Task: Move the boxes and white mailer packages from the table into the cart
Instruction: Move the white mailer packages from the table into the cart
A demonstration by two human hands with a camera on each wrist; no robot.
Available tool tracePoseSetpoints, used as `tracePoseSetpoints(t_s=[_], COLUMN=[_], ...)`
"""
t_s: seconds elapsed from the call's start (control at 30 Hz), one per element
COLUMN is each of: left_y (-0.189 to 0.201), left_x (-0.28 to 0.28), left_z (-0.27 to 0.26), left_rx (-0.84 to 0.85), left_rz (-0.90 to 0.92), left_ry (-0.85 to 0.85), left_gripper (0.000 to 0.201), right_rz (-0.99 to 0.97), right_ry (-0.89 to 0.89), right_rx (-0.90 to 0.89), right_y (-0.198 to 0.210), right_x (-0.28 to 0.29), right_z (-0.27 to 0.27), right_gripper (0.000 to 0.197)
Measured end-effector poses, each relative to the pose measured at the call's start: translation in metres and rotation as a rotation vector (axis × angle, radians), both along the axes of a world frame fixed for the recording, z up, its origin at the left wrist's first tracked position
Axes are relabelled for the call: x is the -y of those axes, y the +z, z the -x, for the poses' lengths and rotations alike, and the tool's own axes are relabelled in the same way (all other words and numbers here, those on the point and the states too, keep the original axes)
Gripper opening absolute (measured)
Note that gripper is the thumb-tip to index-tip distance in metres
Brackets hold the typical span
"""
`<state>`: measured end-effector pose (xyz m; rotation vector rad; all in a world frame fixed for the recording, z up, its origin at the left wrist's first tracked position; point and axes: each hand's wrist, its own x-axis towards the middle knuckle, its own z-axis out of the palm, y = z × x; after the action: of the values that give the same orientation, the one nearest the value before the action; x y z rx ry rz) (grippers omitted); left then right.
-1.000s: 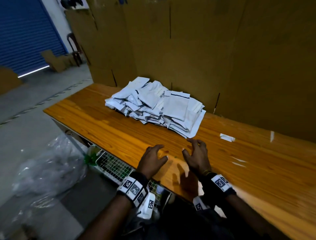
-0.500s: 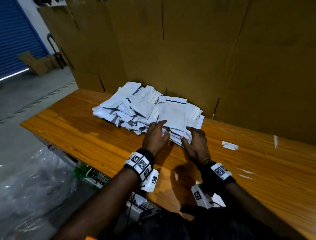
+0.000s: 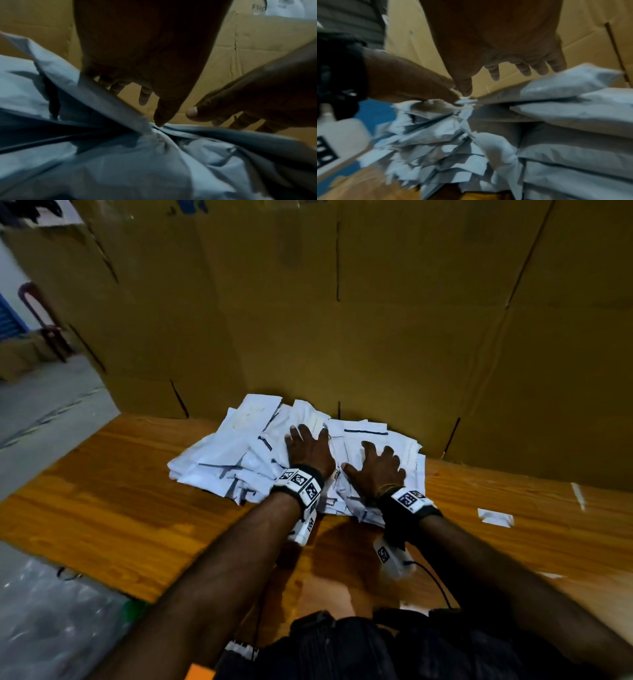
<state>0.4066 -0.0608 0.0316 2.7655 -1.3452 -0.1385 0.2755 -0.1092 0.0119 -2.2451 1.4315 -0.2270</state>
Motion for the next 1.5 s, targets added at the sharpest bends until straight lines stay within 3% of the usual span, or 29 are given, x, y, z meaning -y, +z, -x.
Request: tracePoseSetpoints(t_s=[0.2,0.47,0.63,0.8,1.0,1.13,1.33,1.5], left_y=[-0.006,-0.002,0.008,0.031,0.029,0.007,-0.037,-0.058], left_x=[0.016,0.023,0.017,0.003,-0.021,-0.036,-0.044,-0.055], left_z=[-0.026,-0.050,-0.069,-0.063,-0.007,0.053,0.148,0.215], left_rx=[-0.021,-0.086,-0.082,-0.202,-0.478,-0.686,-0.855,-0.831], left_rz=[-0.163,-0.145,-0.060,0.168,0.569,0.652,0.458,0.258], left_ry=[0.061,0.075,0.025,-0.016,-0.214,-0.383,-0.620,-0.788], left_gripper=[0.071,0.070,0.071,0.066,0.064,0.069,0.079,0.068], right_rz=[-0.131,-0.058,0.004,0.056,0.080,0.129,0.075,0.024], right_ry=[-0.154,-0.251,-0.260,-0.321,-0.437,-0.543,-0.733,-0.868], right_rx=[-0.131,-0.091,0.006,0.156,0.309,0.277,0.229,0.241], right_y=[-0.011,-0.016,-0.007,0.006,0.001,-0.014,-0.038,-0.044], right_x=[0.016,0.019,0.013,-0.002,-0.029,-0.056,-0.110,-0.154], right_z=[-0.026,-0.022,-0.010,0.016,0.092,0.151,0.235,0.290], right_gripper=[0.088,0.070,0.062,0.058,0.057,0.068,0.066,0.077])
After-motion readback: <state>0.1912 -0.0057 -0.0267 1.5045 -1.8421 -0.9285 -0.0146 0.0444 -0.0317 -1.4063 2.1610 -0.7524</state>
